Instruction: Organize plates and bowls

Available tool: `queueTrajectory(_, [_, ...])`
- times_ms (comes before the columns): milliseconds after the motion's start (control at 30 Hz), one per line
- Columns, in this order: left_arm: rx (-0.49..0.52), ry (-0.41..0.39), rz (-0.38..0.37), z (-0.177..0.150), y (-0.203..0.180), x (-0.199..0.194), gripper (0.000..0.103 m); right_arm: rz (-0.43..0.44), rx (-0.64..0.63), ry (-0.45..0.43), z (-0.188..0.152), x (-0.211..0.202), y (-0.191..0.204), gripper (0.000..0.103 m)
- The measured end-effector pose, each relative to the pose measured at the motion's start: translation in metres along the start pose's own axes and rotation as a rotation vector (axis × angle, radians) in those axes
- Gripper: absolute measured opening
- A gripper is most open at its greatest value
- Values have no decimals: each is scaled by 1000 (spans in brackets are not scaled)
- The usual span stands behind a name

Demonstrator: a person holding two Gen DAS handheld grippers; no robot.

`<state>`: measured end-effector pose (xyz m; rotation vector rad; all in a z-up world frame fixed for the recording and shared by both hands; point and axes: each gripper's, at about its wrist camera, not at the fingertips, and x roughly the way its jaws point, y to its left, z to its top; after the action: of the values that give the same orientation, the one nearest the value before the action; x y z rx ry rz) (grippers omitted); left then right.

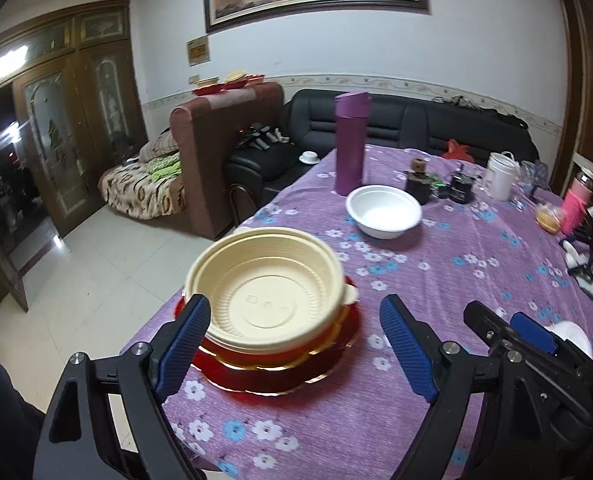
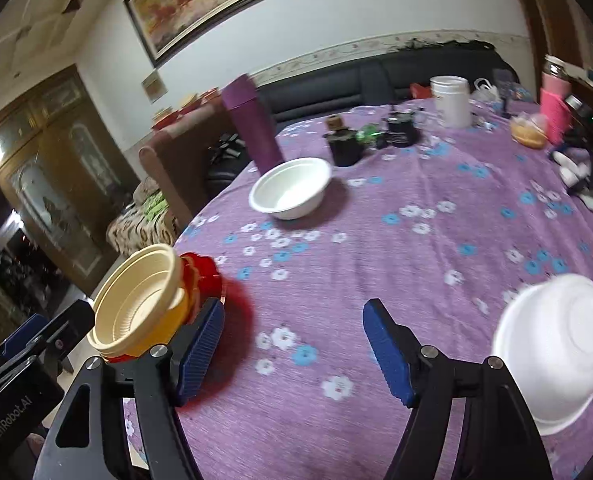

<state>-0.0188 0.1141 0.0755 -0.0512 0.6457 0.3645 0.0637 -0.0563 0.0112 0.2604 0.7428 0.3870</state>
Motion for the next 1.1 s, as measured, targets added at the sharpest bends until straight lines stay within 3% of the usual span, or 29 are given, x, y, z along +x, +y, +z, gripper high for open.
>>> queueTrajectory(200, [45, 21, -61, -7, -23, -8, 87, -56, 77, -54, -5, -40, -51, 77])
queueTrajectory(300, [64, 37, -100, -12, -38, -6, 87, -149, 126, -104, -13, -71, -86, 79])
queueTrajectory(467, [122, 139, -224, -23, -76, 14, 87, -316, 173, -155, -37, -113, -137, 84])
queueTrajectory(533, [141, 183, -259, -30, -90, 22, 87, -336, 196, -143, -45, -118, -154, 87])
queueTrajectory(767, [165, 287, -375, -50, -122, 38, 87, -394, 102, -34, -45, -89, -173, 96])
queueTrajectory(833, [157, 298, -369, -52, -121, 41, 87, -411, 38, 6, -42, -74, -170, 99])
queueTrajectory(1000, [124, 292, -359, -50, -112, 45, 87, -343, -14, 85, -34, -48, -167, 103])
queueTrajectory(1100, [126, 292, -364, -52, -112, 45, 87, -368, -64, 87, -31, -41, -161, 103])
